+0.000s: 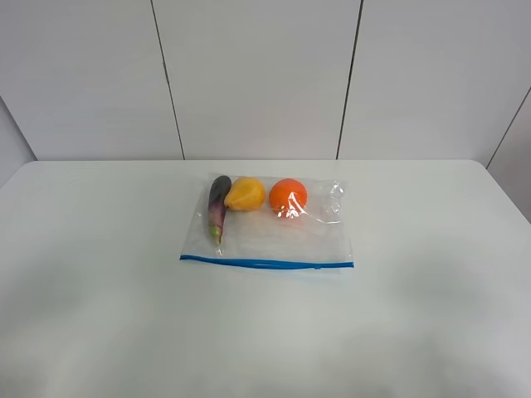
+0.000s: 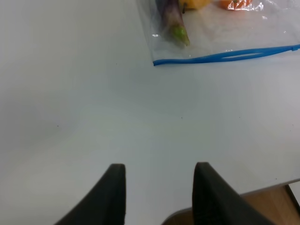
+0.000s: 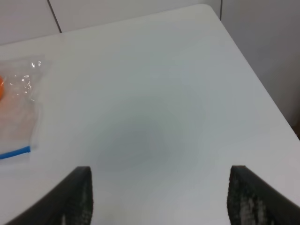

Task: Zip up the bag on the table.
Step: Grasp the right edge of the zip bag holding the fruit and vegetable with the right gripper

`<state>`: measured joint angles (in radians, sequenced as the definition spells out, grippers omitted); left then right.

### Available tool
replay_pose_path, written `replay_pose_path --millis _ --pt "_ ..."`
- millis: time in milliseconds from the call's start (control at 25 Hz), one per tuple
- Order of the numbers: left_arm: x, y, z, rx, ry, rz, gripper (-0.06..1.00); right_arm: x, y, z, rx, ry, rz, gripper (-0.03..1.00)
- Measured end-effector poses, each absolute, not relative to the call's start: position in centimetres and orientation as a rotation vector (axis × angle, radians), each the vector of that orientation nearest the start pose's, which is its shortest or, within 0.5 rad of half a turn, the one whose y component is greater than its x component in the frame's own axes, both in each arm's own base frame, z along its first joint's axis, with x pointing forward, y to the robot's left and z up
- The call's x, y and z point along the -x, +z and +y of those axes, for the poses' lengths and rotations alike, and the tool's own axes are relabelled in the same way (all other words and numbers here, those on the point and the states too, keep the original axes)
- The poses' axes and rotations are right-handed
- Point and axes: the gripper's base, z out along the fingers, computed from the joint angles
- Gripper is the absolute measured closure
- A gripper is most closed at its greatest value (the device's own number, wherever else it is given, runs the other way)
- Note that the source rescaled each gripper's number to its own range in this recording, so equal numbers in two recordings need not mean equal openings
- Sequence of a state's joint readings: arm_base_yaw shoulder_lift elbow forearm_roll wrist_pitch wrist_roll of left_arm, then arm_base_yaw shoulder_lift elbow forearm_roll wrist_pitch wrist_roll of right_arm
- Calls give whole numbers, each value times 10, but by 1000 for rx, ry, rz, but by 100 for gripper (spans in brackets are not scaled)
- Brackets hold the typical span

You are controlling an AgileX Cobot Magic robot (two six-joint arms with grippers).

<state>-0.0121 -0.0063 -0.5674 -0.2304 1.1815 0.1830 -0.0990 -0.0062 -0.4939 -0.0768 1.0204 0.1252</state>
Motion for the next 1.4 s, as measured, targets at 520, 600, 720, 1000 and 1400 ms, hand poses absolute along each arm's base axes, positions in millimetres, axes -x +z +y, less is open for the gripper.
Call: replay_pose_path --millis 520,600,720,1000,1400 --pt "21 288 -19 -239 -171 2060 -6 4 279 -6 -226 -75 1990 -3" --pt "21 288 -19 -239 -171 2060 -6 4 279 -6 -226 -75 1990 -3" --pt "21 288 -19 -239 -171 2060 -6 4 279 -6 -226 -75 1990 -3" --pt "21 288 -19 -239 -171 2060 -6 4 279 -6 -226 -75 1990 -3" --pt "21 288 -19 -239 -171 2060 -6 4 280 -6 -207 -87 1994 -3"
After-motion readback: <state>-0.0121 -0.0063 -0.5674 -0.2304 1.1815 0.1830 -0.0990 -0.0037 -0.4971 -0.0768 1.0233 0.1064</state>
